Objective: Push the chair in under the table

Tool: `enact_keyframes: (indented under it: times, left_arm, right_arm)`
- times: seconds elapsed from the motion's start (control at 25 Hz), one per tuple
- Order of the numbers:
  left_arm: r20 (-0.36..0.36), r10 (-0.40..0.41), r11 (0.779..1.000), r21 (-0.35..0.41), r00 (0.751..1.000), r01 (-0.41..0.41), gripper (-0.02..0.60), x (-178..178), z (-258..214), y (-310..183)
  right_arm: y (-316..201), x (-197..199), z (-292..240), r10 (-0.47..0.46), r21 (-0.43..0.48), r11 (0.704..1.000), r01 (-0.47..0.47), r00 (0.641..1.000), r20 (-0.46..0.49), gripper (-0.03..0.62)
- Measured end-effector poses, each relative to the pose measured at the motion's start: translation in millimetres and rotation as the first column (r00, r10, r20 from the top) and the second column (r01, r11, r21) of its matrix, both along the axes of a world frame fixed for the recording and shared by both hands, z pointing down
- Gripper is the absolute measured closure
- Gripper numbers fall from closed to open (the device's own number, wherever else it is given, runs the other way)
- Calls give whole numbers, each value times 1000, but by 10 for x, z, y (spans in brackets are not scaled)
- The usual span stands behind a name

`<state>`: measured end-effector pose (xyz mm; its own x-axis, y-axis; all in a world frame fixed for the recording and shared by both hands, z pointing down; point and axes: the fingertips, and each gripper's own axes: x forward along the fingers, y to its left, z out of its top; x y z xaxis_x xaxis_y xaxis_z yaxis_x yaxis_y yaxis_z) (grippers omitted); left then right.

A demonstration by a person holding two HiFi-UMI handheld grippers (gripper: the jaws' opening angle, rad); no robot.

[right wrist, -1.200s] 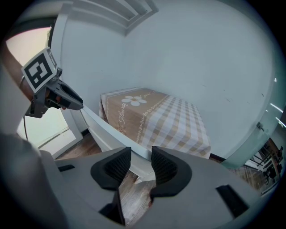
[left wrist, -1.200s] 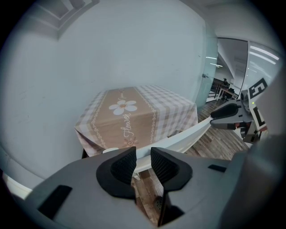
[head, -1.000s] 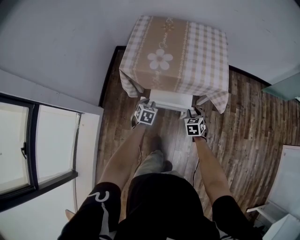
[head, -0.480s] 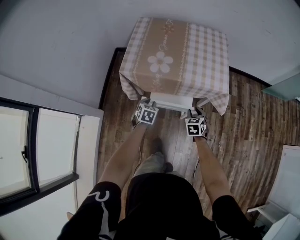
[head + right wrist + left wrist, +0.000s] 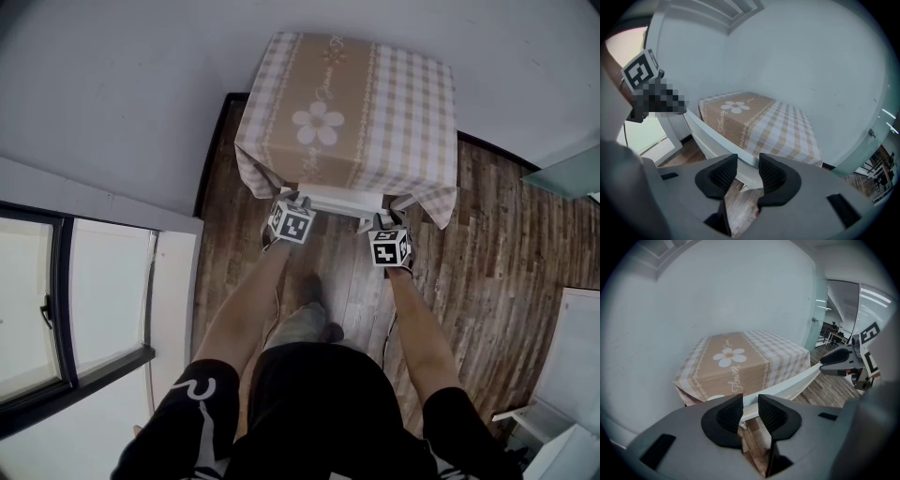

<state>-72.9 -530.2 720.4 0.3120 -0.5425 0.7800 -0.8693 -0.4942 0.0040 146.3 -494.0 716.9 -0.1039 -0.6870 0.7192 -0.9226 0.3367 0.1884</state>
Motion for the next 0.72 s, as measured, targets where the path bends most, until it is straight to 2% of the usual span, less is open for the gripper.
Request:
enact_keyframes:
  times: [0.72]
  left_arm:
    - [-1,34,999,5,999,-34,468,-39,-7,-300]
  right_arm:
    - [-246,-53,-2,26,5,1000,-26,1000,-5,433]
